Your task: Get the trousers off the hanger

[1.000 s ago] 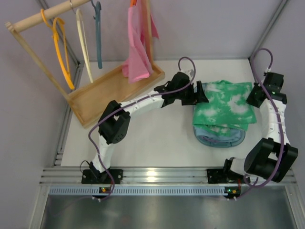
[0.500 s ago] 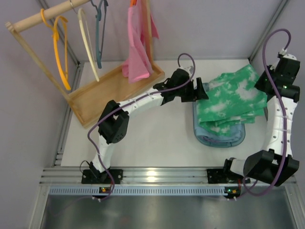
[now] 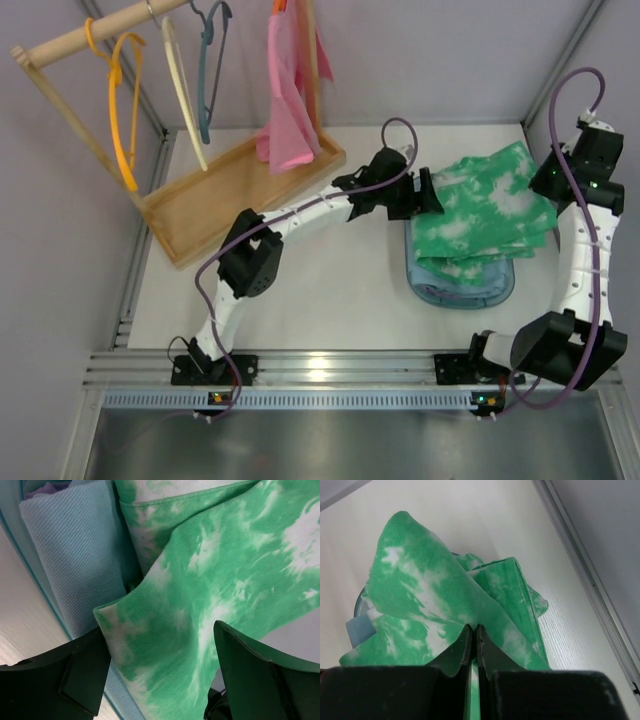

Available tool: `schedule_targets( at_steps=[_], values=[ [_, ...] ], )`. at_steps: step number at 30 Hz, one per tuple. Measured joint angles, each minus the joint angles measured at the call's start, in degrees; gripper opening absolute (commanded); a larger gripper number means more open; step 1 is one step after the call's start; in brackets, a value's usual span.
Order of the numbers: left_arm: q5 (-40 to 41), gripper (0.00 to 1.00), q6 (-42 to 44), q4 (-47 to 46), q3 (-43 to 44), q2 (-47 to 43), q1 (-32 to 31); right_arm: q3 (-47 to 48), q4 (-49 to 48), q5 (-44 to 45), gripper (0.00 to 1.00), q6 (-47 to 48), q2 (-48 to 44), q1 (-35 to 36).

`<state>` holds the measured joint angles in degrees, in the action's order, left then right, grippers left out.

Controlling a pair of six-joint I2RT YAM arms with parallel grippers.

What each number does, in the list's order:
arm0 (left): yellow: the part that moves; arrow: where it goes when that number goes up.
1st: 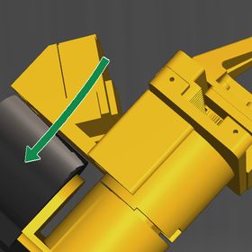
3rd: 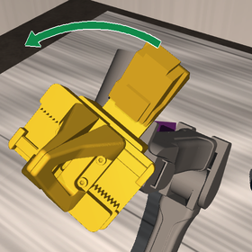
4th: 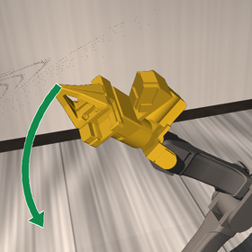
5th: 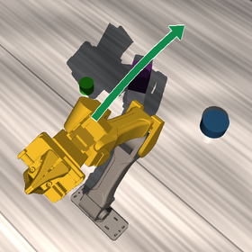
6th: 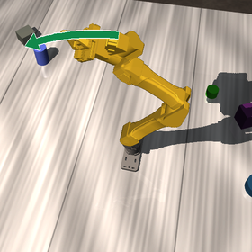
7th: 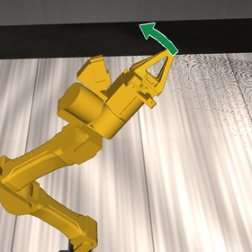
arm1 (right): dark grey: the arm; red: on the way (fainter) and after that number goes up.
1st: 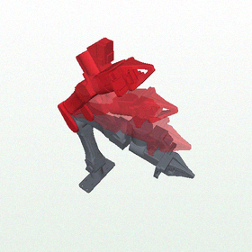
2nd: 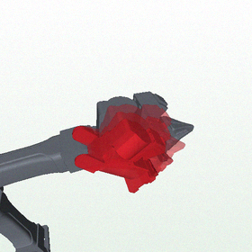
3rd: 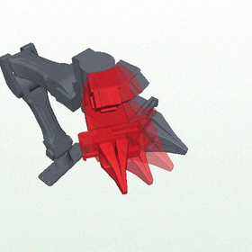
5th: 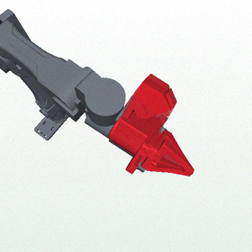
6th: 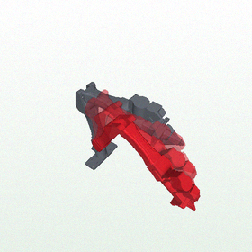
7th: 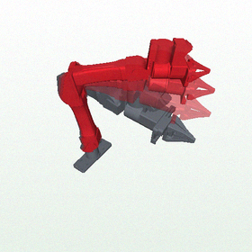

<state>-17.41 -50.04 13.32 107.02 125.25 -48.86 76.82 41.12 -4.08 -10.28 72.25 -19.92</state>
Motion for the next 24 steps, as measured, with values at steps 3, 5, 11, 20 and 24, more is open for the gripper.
schedule_targets(
  at_steps=[3, 5, 11, 20, 24],
  values=[
    [0.4, 0.85, -0.8, 0.5, 0.0, 0.3, -0.4, -1.0, -1.0, -0.1, 0.00, -0.1, 0.0, 0.0],
    [0.1, 0.85, -1.6, 0.5, 0.6, 0.9, -0.5, -2.6, -2.0, -0.1, 0.00, -0.3, 0.0, 0.0],
    [-1.6, 0.85, -4.8, -0.2, 8.2, 7.0, -2.0, -6.4, -2.4, 0.4, 0.00, -0.9, 0.1, 0.1],
    [-0.1, 0.85, -8.5, -0.5, 10.3, 9.4, -3.7, -11.8, -6.1, 3.4, 0.00, -1.9, -1.6, 0.4],
    [0.2, 0.85, -10.8, -1.9, 11.1, 11.4, -3.7, -13.6, -7.4, 3.8, 0.00, -2.6, -1.8, 0.4]
  ],
)
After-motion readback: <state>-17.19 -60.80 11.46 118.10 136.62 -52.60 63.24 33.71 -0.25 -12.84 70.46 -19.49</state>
